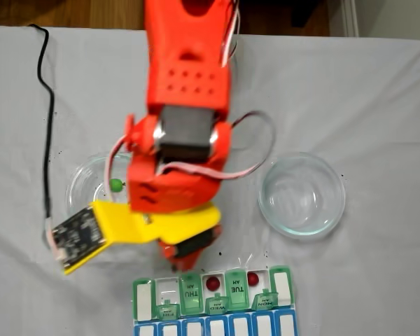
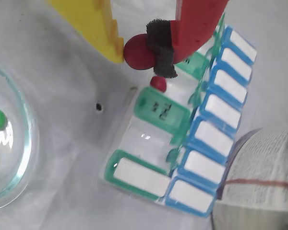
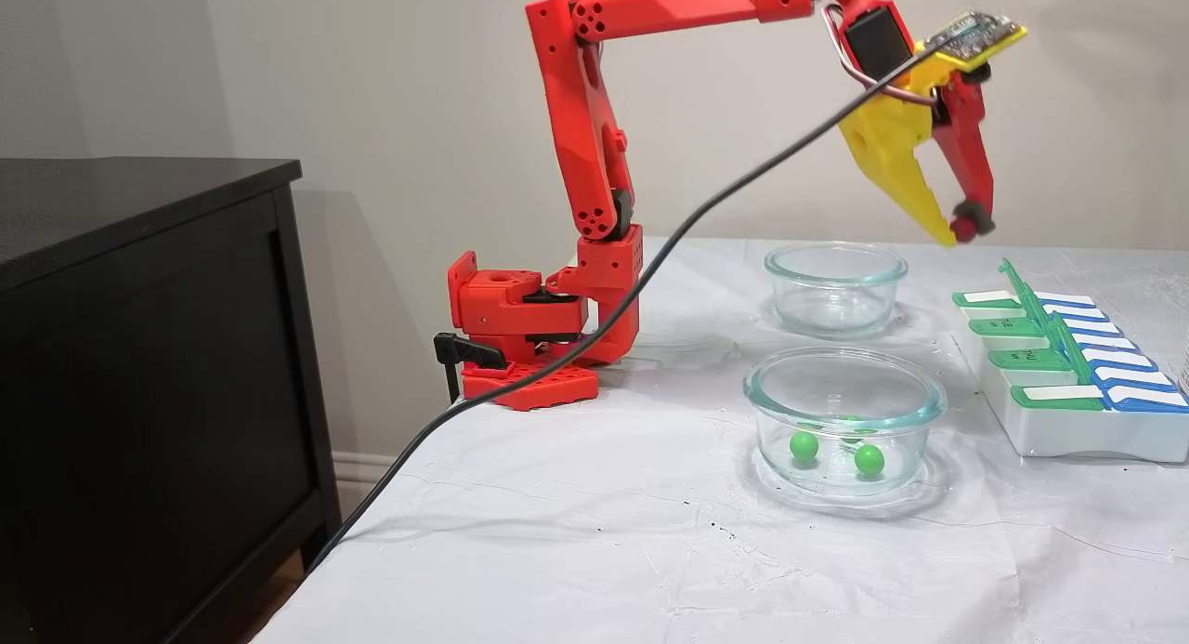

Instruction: Sort medicines into box.

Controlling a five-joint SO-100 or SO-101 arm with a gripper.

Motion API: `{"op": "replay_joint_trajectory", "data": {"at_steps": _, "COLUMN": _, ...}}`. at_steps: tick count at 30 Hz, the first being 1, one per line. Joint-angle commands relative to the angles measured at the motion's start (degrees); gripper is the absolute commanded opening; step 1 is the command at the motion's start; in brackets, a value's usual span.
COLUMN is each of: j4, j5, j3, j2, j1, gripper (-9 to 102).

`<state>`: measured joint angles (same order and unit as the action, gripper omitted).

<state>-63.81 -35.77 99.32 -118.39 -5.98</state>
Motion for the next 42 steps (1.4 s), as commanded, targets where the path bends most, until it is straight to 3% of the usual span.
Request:
{"op": "replay_joint_trajectory", "data": {"at_steps": 1, "j4": 2.3, "j5": -2.0, "j3": -2.2, "j2": 3.4, "j1": -1.8, "gripper": 0}}
{"op": "replay_joint_trajectory", "data": {"at_steps": 8, "j4": 2.1, "j5": -3.0, "j3": -4.3, "j2": 8.7, "j1": -2.4, "gripper": 0}}
{"op": "replay_joint_trajectory", "data": {"at_steps": 38, "j4": 17.6, "j5": 2.2, "j3": -15.1, "j2": 24.3, "j1": 1.5, "gripper": 0}}
{"op": "replay_joint_trajectory", "data": {"at_steps": 40, "j4": 17.3, "j5": 1.4, "j3": -15.5, "j2": 25.0, "j1": 1.6, "gripper": 3}}
{"op": "replay_joint_trajectory", "data": {"at_steps": 42, "j4": 15.2, "j5": 1.4, "j3": -16.5, "j2": 25.8, "j1": 1.6, "gripper": 21}}
